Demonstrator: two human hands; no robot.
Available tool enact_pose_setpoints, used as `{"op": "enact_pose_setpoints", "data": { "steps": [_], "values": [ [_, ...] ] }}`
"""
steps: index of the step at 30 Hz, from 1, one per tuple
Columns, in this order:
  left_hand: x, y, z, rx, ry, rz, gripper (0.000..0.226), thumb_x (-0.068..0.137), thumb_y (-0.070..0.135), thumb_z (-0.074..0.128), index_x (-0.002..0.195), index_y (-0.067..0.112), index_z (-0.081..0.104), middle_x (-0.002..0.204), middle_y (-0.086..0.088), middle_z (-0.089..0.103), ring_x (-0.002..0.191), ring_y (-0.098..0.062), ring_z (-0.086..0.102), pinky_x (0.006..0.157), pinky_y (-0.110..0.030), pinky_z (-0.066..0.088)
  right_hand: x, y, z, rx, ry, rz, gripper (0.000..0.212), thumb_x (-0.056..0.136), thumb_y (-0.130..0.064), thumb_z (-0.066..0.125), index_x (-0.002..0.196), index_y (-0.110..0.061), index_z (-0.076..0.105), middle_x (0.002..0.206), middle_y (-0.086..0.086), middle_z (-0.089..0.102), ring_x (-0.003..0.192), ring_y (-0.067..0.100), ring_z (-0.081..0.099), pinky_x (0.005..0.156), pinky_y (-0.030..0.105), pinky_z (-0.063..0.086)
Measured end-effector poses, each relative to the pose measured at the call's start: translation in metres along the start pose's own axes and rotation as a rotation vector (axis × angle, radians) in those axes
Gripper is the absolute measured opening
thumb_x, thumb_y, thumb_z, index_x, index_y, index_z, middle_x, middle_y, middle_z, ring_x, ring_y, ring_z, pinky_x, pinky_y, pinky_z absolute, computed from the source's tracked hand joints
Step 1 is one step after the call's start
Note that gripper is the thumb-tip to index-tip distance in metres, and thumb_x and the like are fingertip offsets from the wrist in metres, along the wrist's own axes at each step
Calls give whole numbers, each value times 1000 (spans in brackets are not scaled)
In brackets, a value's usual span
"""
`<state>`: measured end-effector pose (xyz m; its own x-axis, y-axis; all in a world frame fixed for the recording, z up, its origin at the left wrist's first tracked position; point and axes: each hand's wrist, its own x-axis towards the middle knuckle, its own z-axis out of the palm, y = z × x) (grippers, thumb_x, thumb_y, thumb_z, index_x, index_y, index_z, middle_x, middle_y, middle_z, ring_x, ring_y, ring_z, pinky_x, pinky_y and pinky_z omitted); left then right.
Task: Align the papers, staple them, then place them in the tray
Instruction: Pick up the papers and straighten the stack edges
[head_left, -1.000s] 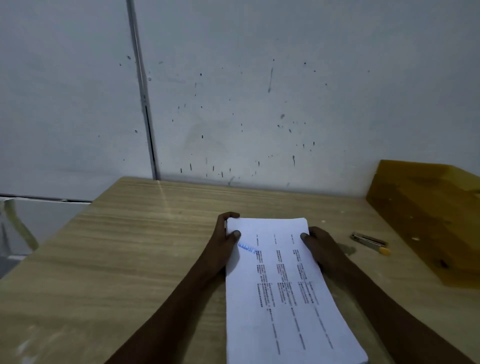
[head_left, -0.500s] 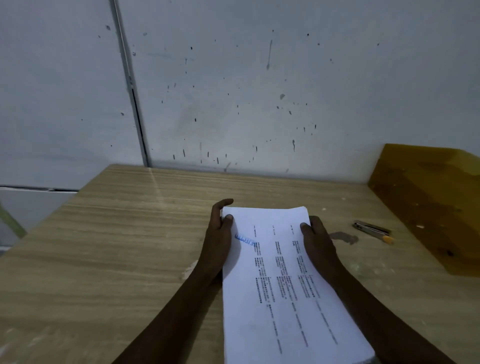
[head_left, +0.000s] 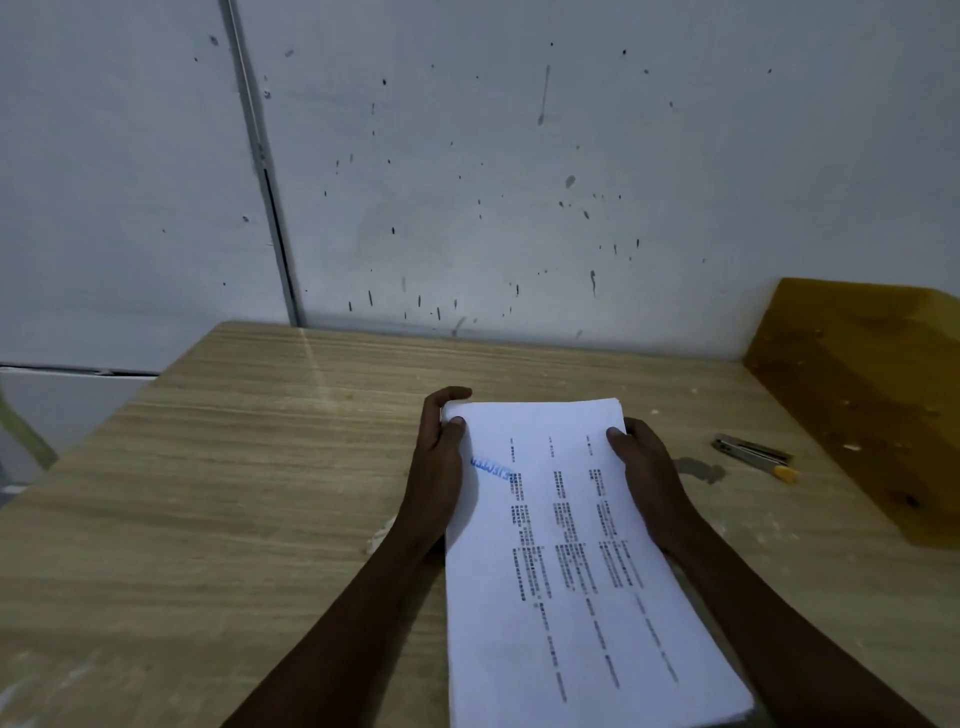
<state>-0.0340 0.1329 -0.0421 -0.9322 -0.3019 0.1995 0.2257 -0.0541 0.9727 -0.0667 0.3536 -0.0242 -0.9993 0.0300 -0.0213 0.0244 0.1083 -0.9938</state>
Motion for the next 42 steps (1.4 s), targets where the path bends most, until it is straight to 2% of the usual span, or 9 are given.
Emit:
{"op": "enact_pose_setpoints", "data": {
  "steps": [5,7,10,20,24,28,31,36,42],
  "values": [
    [-1,-2,-1,4,1,-52,27,105,10,43,124,25,54,113,4,62,95,-4,61,82,-22,48,3,4,3,-32,27,-27,21,101,-15,47,115,-8,60,99,16,72,80,32,68,73,42,55],
    [0,-3,-2,23,-12,-49,31,105,11,43,128,29,52,117,-4,62,95,-7,61,84,-25,47,3,4,3,-49,36,-41,20,101,-15,47,114,-7,60,97,15,71,79,30,68,72,39,54],
    [0,-1,-3,32,-16,-70,26,105,9,41,124,20,53,99,1,60,72,10,59,63,-3,45,2,2,2,-64,29,-52,17,101,-15,47,111,-9,60,91,12,71,68,24,68,62,33,53],
    [-2,3,1,9,-12,-90,25,108,12,35,124,20,53,93,2,62,78,-8,61,67,-23,48,6,3,0,-58,20,-42,17,101,-14,47,112,-12,59,91,11,71,64,20,68,59,31,53],
    [1,-2,0,64,-4,-94,22,108,10,35,122,14,51,96,2,60,76,-4,60,60,-8,48,13,4,-5,-125,-8,-37,19,100,-17,48,115,-13,60,98,11,72,73,22,70,64,34,55],
    [2,-4,-1,103,-18,-94,22,108,7,35,123,10,50,94,7,59,61,17,57,55,-2,45,31,1,-29,-293,45,-166,20,99,-20,51,116,-19,61,108,10,69,83,30,66,72,43,54],
    [2,-4,-1,95,-16,-93,22,108,7,35,124,10,51,93,8,59,59,19,57,55,-1,44,58,-3,-77,-816,208,-285,31,94,-20,58,125,-14,58,117,15,67,98,33,64,85,44,52],
    [-1,2,1,49,1,-129,22,108,13,36,121,18,53,91,4,60,74,-5,60,59,-16,48,97,15,-169,-1416,90,146,73,87,-53,60,141,-8,41,140,23,49,125,42,49,99,49,46],
    [0,2,2,31,-11,-142,22,107,14,36,120,21,54,99,-7,62,82,-16,60,65,-25,48,82,16,-172,-1422,13,38,22,95,-24,58,112,-9,60,109,18,62,90,32,59,78,40,51]
  ]
}}
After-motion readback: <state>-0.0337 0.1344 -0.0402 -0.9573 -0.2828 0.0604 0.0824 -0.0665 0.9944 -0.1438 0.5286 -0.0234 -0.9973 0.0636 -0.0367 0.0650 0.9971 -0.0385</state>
